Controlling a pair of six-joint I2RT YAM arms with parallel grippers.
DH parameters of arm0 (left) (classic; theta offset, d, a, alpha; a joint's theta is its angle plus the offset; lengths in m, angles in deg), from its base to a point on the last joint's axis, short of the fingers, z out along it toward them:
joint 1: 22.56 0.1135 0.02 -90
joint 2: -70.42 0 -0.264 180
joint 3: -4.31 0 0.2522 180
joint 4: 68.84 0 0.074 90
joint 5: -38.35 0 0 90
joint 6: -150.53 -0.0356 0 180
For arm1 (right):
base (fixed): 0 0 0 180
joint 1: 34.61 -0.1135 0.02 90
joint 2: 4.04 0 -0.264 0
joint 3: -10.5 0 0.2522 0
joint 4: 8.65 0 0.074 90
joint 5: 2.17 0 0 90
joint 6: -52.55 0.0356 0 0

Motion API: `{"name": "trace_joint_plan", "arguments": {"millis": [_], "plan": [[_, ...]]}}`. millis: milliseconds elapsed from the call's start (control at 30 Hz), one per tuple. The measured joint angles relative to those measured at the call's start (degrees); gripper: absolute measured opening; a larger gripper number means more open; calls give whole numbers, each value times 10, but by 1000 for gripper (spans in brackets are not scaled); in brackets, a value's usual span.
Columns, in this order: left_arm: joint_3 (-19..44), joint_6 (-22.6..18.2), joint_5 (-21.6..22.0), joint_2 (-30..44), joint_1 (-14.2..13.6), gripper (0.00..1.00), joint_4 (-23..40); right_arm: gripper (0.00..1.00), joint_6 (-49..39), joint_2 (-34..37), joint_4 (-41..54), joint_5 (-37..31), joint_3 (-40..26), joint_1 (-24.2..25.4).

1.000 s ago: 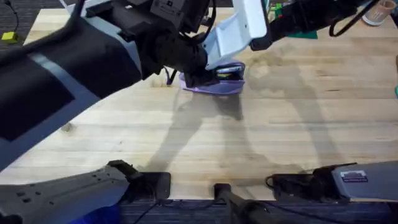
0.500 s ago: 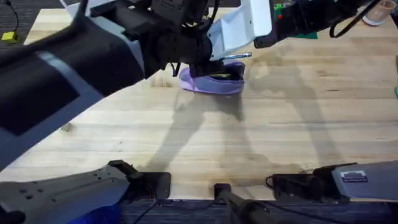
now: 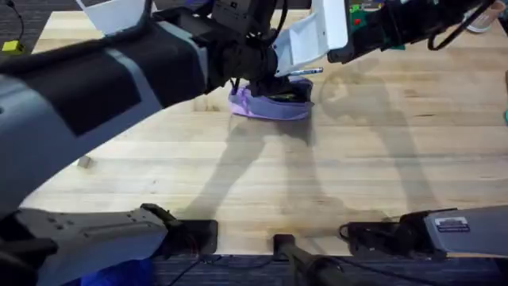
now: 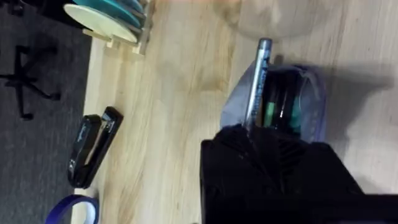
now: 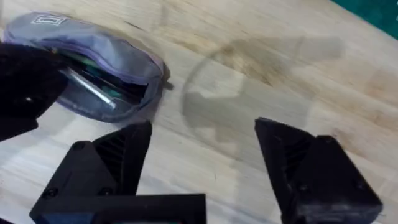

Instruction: Unzip the bag, pick up the pens from the table one at a time and place them inside, then zip the bag closed.

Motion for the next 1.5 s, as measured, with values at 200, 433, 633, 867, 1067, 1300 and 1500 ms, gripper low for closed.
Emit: {"name": "trace_joint_plan", "arguments": {"millis": [200,433,633,867,1067,1300,1500], "plan": [[0,0,-9,26,0,41,-7,996,0,0,1,0,0,4],[1,0,-13,73,0,41,11,996,0,0,1,0,0,4],[9,0,7,88,-1,41,54,995,0,0,1,0,0,4],[15,1,31,88,9,41,82,996,0,0,1,0,0,4],[15,3,30,88,23,41,84,996,0,0,1,0,0,4],[15,3,30,88,23,55,84,996,0,0,1,0,0,4],[15,1,39,88,25,902,86,995,0,0,1,0,0,4]]}}
